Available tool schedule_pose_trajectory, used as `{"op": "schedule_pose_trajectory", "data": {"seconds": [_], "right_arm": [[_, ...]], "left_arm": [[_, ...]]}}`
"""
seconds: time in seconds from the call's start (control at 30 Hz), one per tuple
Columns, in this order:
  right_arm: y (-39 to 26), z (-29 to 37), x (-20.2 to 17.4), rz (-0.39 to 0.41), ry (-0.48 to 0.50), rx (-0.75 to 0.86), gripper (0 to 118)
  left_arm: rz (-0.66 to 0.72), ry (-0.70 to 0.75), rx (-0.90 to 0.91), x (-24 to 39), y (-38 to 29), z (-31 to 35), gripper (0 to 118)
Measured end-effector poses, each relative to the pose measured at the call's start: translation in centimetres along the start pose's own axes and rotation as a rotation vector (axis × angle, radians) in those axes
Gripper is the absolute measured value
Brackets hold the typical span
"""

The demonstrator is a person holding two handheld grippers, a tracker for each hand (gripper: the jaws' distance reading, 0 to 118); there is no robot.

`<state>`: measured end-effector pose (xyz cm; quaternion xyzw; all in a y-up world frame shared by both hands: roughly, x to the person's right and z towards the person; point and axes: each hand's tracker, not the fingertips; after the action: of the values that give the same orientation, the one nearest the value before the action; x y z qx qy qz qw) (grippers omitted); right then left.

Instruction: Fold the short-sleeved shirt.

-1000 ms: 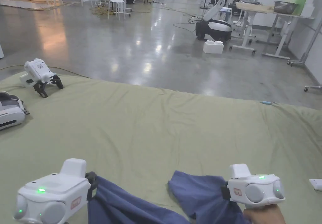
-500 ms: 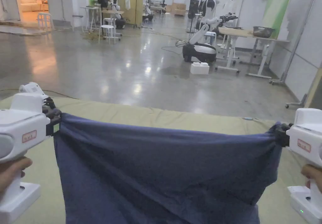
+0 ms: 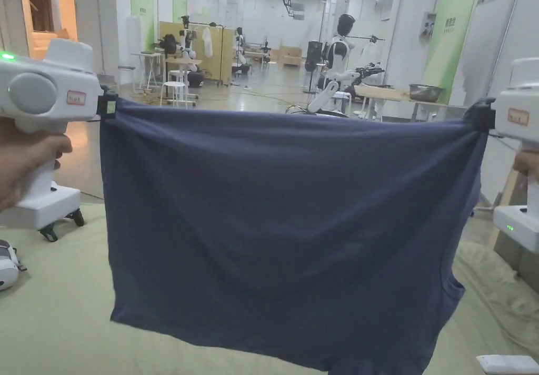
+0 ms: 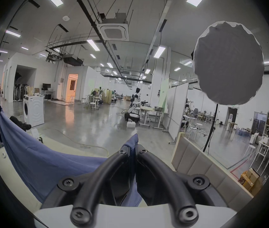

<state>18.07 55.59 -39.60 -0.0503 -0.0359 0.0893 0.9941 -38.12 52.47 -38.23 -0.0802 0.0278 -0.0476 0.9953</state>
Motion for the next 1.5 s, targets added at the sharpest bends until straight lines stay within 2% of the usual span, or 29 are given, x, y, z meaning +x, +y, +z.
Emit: {"op": "schedule_pose_trajectory", "data": {"seconds": [0.13, 0.27, 0.4, 0.6, 0.83, 1.07, 1.27, 1.5], "right_arm": [[3.2, -1.0, 0.6, -0.013, -0.012, 0.024, 3], [3.3, -1.6, 0.2, 0.003, -0.029, 0.022, 3], [-0.4, -1.9, -0.3, 0.022, -0.031, -0.001, 3], [-8.8, -0.2, -1.3, 0.034, -0.015, -0.087, 3], [-19.3, 6.3, -2.5, 0.068, -0.002, -0.172, 3], [-25.1, 14.2, -2.0, 0.065, 0.021, -0.273, 3], [-28.7, 20.7, -1.6, 0.053, 0.034, -0.383, 3], [-35.9, 24.5, -2.4, 0.076, 0.045, -0.579, 3]], "left_arm": [[0.017, 0.005, 0.013, -0.5, 2.0, -1.3, 0], [0.009, 0.018, 0.006, -0.2, 1.9, -2.3, 0], [-0.006, 0.023, -0.028, 0.5, -1.5, -3.2, 0], [-0.001, -0.001, -0.126, 1.6, -10.7, -2.9, 0], [0.073, -0.031, -0.19, 3.5, -21.8, 3.3, 0], [0.16, -0.044, -0.215, 3.4, -27.0, 12.5, 0], [0.153, -0.07, -0.309, 3.5, -30.9, 19.5, 0], [0.057, -0.064, -0.5, 5.0, -37.9, 22.6, 0]]}}
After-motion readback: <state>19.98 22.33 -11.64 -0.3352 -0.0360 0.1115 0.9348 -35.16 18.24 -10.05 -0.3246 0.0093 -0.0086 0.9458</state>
